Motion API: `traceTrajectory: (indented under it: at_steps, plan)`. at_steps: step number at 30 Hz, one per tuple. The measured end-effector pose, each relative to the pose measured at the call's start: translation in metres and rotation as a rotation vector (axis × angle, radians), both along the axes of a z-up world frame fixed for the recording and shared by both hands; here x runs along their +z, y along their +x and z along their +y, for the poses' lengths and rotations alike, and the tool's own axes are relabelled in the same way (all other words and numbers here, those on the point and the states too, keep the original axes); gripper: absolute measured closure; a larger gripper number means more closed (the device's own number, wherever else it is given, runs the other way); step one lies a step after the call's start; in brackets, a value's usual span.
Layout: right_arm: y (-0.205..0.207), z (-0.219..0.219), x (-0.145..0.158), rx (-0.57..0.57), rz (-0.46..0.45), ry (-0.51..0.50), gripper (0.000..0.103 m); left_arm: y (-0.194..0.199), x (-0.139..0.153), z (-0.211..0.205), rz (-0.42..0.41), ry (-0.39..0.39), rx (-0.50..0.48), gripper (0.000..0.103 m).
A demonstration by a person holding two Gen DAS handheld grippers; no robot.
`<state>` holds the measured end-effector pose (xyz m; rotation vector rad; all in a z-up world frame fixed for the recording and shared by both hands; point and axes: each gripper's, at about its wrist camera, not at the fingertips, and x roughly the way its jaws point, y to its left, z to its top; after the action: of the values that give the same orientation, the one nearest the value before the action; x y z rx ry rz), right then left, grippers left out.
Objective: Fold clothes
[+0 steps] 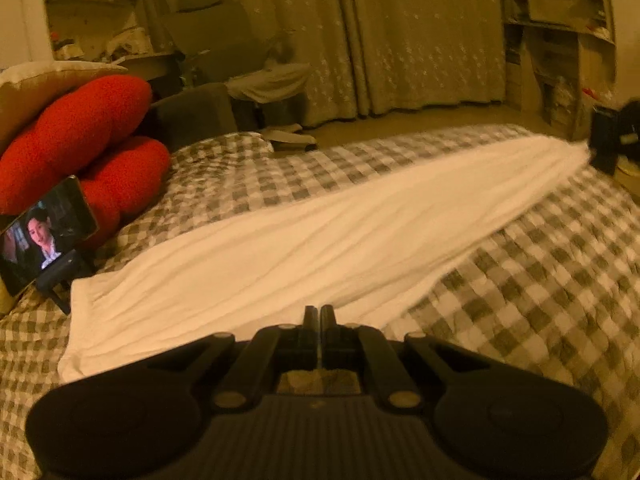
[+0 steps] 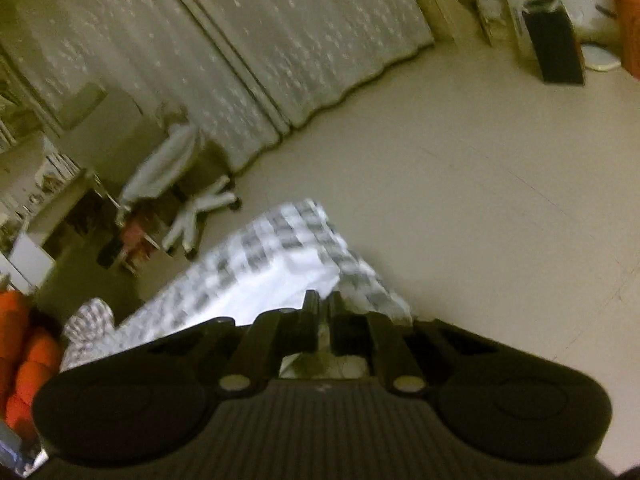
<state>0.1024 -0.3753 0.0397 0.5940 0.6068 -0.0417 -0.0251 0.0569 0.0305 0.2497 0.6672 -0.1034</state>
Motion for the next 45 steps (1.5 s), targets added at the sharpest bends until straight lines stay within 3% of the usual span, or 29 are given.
traceTrajectory:
  at_steps: [5,7,9,12,14,17,22,26,29,32,34,40,45]
  plan:
    - [0.011,0.004,-0.016,0.056,0.071,-0.049,0.092,0.001,-0.003,-0.002,0.045,-0.009,-0.054,0.1]
    - [0.009,-0.002,-0.014,0.058,0.068,-0.034,0.084,-0.001,0.003,0.006,0.056,-0.073,-0.079,0.099]
    - [0.007,-0.007,-0.009,0.036,0.057,-0.069,0.062,-0.006,0.011,0.016,0.056,-0.141,-0.11,0.091]
    - [0.006,-0.009,-0.004,-0.021,0.027,-0.156,0.062,-0.012,0.026,0.034,0.01,-0.255,-0.116,0.09]
    - [0.013,-0.006,-0.003,0.019,-0.004,-0.115,0.062,-0.007,0.029,0.041,-0.006,-0.31,-0.074,0.086]
    - [0.025,0.004,-0.003,0.099,-0.037,-0.066,0.062,0.012,0.018,0.039,0.005,-0.277,0.036,0.085]
    - [0.052,0.044,-0.004,0.243,0.003,-0.134,0.062,0.046,-0.001,0.038,0.04,-0.254,0.134,0.085]
    - [0.06,0.06,-0.007,0.258,-0.002,-0.307,0.063,0.065,-0.007,0.039,0.024,-0.263,0.158,0.084]
    - [0.062,0.052,-0.012,0.214,-0.005,-0.306,0.069,0.075,-0.01,0.039,0.013,-0.259,0.162,0.084]
    - [0.061,0.073,-0.004,0.214,-0.007,-0.419,0.068,0.08,-0.009,0.044,0.01,-0.287,0.16,0.084]
    - [0.056,0.094,0.005,0.297,-0.054,-0.458,0.062,0.085,-0.01,0.046,0.01,-0.304,0.166,0.082]
    - [0.042,0.182,0.004,0.796,-0.155,-0.446,0.062,0.079,-0.008,0.037,-0.002,-0.281,0.155,0.081]
    - [0.04,0.233,0.004,0.974,-0.213,-0.554,0.06,0.067,-0.01,0.034,-0.013,-0.241,0.143,0.081]
